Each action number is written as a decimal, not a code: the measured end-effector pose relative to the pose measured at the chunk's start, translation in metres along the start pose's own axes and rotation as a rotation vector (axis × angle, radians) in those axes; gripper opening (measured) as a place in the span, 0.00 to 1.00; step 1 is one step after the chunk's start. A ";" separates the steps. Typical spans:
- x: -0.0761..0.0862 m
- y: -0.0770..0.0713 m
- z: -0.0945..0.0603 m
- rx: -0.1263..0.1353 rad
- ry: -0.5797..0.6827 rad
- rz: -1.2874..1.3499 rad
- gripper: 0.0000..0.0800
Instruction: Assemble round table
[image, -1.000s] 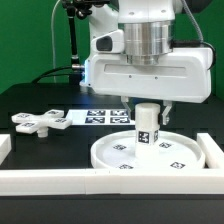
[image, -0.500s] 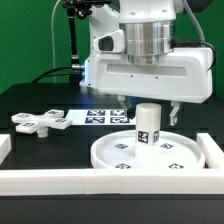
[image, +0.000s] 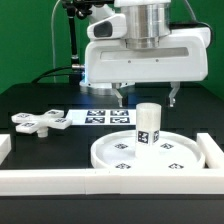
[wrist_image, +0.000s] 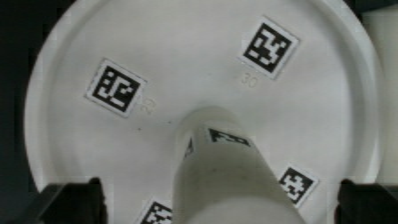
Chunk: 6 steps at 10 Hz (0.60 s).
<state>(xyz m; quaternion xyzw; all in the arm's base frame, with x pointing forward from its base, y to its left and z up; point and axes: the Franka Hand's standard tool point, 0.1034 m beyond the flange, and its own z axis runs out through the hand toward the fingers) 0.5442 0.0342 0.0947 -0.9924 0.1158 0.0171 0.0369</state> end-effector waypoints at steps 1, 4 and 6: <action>0.001 -0.001 0.001 0.002 0.004 0.010 0.81; 0.000 -0.001 0.002 0.001 0.002 0.008 0.81; 0.000 -0.001 0.002 0.001 0.002 0.000 0.81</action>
Offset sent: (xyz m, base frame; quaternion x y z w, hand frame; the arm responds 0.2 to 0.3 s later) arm 0.0000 0.0000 0.0000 0.0000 0.0000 0.0000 1.0000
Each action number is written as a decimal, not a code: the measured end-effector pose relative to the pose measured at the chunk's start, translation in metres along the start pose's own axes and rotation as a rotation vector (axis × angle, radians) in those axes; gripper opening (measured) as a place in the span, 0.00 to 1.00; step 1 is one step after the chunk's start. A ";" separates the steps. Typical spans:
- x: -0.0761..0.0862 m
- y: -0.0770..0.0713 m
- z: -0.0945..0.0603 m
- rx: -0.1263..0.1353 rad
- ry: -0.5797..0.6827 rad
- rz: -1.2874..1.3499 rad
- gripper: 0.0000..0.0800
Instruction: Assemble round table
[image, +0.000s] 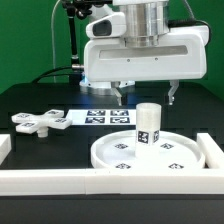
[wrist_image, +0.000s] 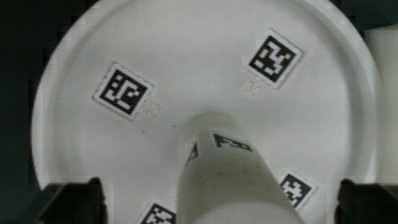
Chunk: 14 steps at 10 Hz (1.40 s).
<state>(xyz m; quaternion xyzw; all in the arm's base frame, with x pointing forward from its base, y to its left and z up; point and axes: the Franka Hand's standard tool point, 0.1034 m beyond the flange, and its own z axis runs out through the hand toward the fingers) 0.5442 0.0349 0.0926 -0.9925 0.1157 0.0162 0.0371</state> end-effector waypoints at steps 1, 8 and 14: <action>-0.008 0.011 -0.001 -0.003 0.009 -0.123 0.81; -0.017 0.080 -0.009 0.001 -0.005 -0.421 0.81; -0.036 0.157 0.009 -0.053 0.033 -0.461 0.81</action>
Offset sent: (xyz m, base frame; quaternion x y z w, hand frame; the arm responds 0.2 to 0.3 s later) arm -0.0370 -0.0725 0.0081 0.0408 -0.0187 -0.2332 0.9714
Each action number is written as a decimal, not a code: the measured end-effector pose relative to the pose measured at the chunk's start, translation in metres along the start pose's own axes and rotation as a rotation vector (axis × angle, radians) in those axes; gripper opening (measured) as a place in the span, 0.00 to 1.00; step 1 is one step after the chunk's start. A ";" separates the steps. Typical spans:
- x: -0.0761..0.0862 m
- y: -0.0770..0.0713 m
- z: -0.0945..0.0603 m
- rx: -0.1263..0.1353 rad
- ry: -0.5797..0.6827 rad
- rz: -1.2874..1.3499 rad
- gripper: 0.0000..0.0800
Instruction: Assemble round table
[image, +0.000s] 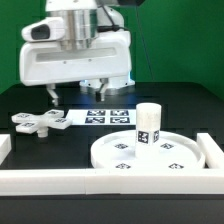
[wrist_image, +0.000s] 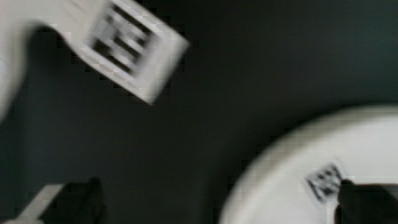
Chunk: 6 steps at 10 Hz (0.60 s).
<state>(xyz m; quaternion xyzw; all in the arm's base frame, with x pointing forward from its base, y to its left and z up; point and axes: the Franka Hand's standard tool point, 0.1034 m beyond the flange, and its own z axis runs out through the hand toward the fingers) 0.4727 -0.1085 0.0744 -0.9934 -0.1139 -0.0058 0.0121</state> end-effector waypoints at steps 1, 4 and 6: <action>-0.009 0.018 0.000 -0.003 -0.002 -0.008 0.81; -0.012 0.025 -0.001 -0.003 -0.001 0.002 0.81; -0.012 0.026 0.000 -0.003 -0.002 0.003 0.81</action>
Offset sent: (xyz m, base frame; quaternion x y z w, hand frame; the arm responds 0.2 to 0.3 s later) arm 0.0000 0.0000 0.0000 0.0000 0.0000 0.0000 1.0000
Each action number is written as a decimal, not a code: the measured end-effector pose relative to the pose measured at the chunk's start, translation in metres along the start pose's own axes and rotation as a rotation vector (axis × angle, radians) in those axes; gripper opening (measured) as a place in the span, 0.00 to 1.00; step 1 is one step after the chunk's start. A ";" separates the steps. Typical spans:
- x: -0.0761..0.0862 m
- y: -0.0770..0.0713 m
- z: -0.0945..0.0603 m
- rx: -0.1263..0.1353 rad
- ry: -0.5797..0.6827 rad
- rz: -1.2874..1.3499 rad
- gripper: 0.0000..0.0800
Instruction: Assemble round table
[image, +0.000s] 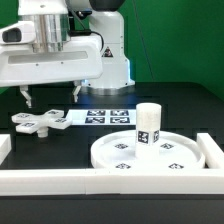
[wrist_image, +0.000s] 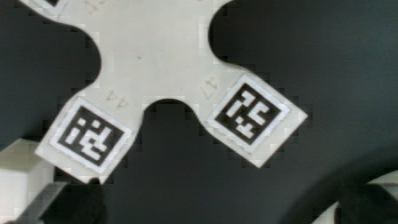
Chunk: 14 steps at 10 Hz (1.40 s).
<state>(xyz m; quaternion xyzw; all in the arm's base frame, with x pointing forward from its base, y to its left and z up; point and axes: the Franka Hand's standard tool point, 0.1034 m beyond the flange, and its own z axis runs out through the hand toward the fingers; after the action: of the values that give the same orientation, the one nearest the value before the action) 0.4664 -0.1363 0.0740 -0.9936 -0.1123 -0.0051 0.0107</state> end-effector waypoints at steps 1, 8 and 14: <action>-0.002 0.002 0.001 -0.003 0.000 -0.029 0.81; -0.039 0.023 0.027 -0.021 -0.024 -0.092 0.81; -0.042 0.022 0.035 -0.017 -0.038 -0.094 0.81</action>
Offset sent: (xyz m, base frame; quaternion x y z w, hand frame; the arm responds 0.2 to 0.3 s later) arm -0.0215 -0.0149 -0.0106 -0.0154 0.0161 -0.0480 0.9986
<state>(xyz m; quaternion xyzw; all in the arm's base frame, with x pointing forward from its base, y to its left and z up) 0.4308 -0.1666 0.0382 -0.9872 -0.1588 0.0123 0.0000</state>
